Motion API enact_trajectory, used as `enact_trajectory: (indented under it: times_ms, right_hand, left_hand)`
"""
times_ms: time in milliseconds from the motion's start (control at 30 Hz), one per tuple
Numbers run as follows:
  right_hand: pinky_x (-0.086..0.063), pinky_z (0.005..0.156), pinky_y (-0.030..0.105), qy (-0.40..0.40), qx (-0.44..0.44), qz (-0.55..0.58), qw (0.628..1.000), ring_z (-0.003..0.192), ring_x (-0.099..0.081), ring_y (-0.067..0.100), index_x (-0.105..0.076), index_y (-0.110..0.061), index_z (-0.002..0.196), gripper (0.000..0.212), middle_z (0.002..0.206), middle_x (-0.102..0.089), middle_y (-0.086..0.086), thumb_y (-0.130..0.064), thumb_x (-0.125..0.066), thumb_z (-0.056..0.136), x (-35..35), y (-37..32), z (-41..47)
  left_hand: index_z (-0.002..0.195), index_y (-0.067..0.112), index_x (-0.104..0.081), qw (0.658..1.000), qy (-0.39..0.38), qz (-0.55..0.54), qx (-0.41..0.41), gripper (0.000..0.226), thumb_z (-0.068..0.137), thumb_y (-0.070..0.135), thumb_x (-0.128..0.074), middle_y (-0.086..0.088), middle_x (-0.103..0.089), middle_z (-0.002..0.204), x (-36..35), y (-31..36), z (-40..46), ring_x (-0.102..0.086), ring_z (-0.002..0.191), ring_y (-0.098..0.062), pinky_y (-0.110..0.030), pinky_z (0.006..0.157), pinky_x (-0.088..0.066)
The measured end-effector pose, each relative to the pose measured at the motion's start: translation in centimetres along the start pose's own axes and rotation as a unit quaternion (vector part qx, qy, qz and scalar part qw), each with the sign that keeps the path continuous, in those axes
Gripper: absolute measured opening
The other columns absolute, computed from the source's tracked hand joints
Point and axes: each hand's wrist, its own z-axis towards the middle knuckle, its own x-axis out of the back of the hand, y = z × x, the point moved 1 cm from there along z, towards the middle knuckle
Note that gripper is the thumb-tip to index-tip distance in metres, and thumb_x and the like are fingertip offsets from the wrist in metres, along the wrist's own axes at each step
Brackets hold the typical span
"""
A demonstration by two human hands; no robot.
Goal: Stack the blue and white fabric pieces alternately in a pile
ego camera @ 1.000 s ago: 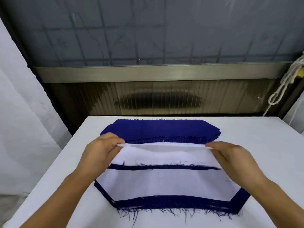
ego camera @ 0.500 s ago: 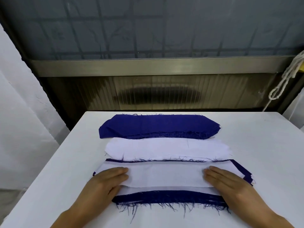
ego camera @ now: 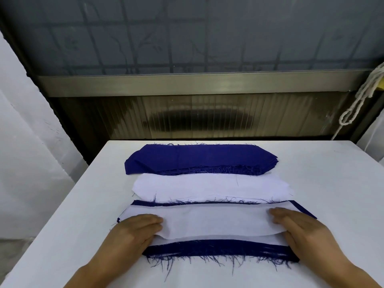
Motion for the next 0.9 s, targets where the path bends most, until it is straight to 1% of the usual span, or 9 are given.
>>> enact_trajectory:
  times_ms: [167, 300, 433, 567, 600, 667, 733, 800, 900]
  right_hand:
    - [-0.044, 0.084, 0.018, -0.006, 0.011, 0.024, 1.000, 0.098, -0.063, 0.012, -0.074, -0.009, 0.084, 0.032, 0.108, -0.071, -0.004, -0.010, -0.042, 0.078, 0.2, -0.3, -0.5]
    - [-0.045, 0.083, 0.018, -0.019, 0.004, 0.029, 0.999, 0.090, -0.071, 0.015, -0.075, -0.009, 0.083, 0.033, 0.105, -0.072, -0.004, -0.012, -0.042, 0.079, 0.5, -0.8, -0.5]
    - [-0.047, 0.082, 0.019, -0.021, -0.008, 0.047, 0.999, 0.091, -0.070, 0.013, -0.075, -0.009, 0.082, 0.032, 0.106, -0.072, -0.005, -0.016, -0.044, 0.084, 0.9, -0.9, -0.7]
    - [-0.047, 0.083, 0.019, -0.029, -0.007, 0.061, 0.998, 0.094, -0.069, 0.011, -0.075, -0.011, 0.082, 0.032, 0.107, -0.072, -0.007, -0.018, -0.044, 0.085, 1.2, -1.1, -0.6]
    - [-0.048, 0.082, 0.020, -0.030, -0.008, 0.064, 0.997, 0.094, -0.069, 0.010, -0.076, -0.013, 0.082, 0.032, 0.106, -0.072, -0.008, -0.019, -0.045, 0.085, 1.3, -1.1, -0.6]
    - [-0.048, 0.082, 0.021, -0.029, -0.016, 0.071, 0.997, 0.094, -0.068, 0.009, -0.076, -0.015, 0.082, 0.029, 0.105, -0.072, -0.010, -0.023, -0.048, 0.082, 1.6, -0.9, -0.6]
    - [-0.047, 0.082, 0.021, -0.026, -0.026, 0.078, 0.996, 0.094, -0.065, 0.008, -0.076, -0.015, 0.084, 0.028, 0.103, -0.072, -0.010, -0.024, -0.050, 0.080, 1.8, -0.9, -0.3]
    - [-0.048, 0.077, 0.023, -0.032, -0.027, 0.085, 0.995, 0.087, -0.066, 0.013, -0.075, -0.014, 0.084, 0.028, 0.097, -0.071, -0.008, -0.023, -0.048, 0.080, 1.6, -1.5, 0.6]
    - [-0.050, 0.061, 0.027, -0.065, -0.025, 0.105, 0.992, 0.072, -0.062, 0.013, -0.069, -0.016, 0.084, 0.022, 0.086, -0.065, -0.010, -0.023, -0.048, 0.086, 0.3, -3.5, 3.0]
  left_hand:
    - [0.093, 0.018, -0.078, 1.000, -0.006, -0.011, 0.016, 0.052, 0.103, 0.036, -0.030, 0.010, -0.071, 0.109, -0.3, -0.2, -0.3, -0.067, 0.097, -0.007, -0.021, 0.085, -0.051]
    - [0.096, 0.021, -0.077, 0.998, -0.012, -0.040, 0.046, 0.052, 0.102, 0.041, -0.029, 0.016, -0.068, 0.113, -0.3, -0.4, -0.5, -0.062, 0.104, -0.001, -0.018, 0.088, -0.048]
    - [0.095, 0.022, -0.076, 0.995, -0.017, -0.069, 0.069, 0.052, 0.101, 0.045, -0.031, 0.020, -0.065, 0.116, -0.1, -0.4, -0.9, -0.059, 0.107, 0.003, -0.015, 0.091, -0.046]
    - [0.091, 0.022, -0.076, 0.993, -0.030, -0.085, 0.077, 0.032, 0.094, 0.040, -0.049, 0.021, -0.064, 0.116, 0.1, -0.3, -0.9, -0.060, 0.107, 0.003, -0.014, 0.086, -0.048]
    - [0.091, 0.022, -0.076, 0.992, -0.034, -0.088, 0.080, 0.031, 0.093, 0.043, -0.052, 0.021, -0.064, 0.115, 0.2, -0.2, -0.8, -0.060, 0.106, 0.003, -0.012, 0.085, -0.048]
    - [0.090, 0.023, -0.076, 0.992, -0.040, -0.085, 0.085, 0.041, 0.092, 0.055, -0.050, 0.021, -0.065, 0.112, 0.5, -0.1, -0.5, -0.059, 0.104, 0.004, -0.011, 0.087, -0.046]
    - [0.089, 0.023, -0.075, 0.992, -0.043, -0.079, 0.087, 0.045, 0.092, 0.059, -0.048, 0.020, -0.067, 0.106, 0.8, 0.3, 0.3, -0.060, 0.099, 0.003, -0.014, 0.085, -0.046]
    - [0.086, 0.023, -0.073, 0.992, -0.048, -0.080, 0.081, 0.040, 0.094, 0.054, -0.049, 0.019, -0.066, 0.097, 0.7, 0.9, 1.8, -0.060, 0.090, 0.000, -0.018, 0.078, -0.047]
    - [0.083, 0.023, -0.069, 0.992, -0.070, -0.079, 0.071, 0.029, 0.094, 0.044, -0.052, 0.018, -0.062, 0.089, -0.4, 2.2, 4.9, -0.056, 0.081, -0.003, -0.022, 0.070, -0.048]
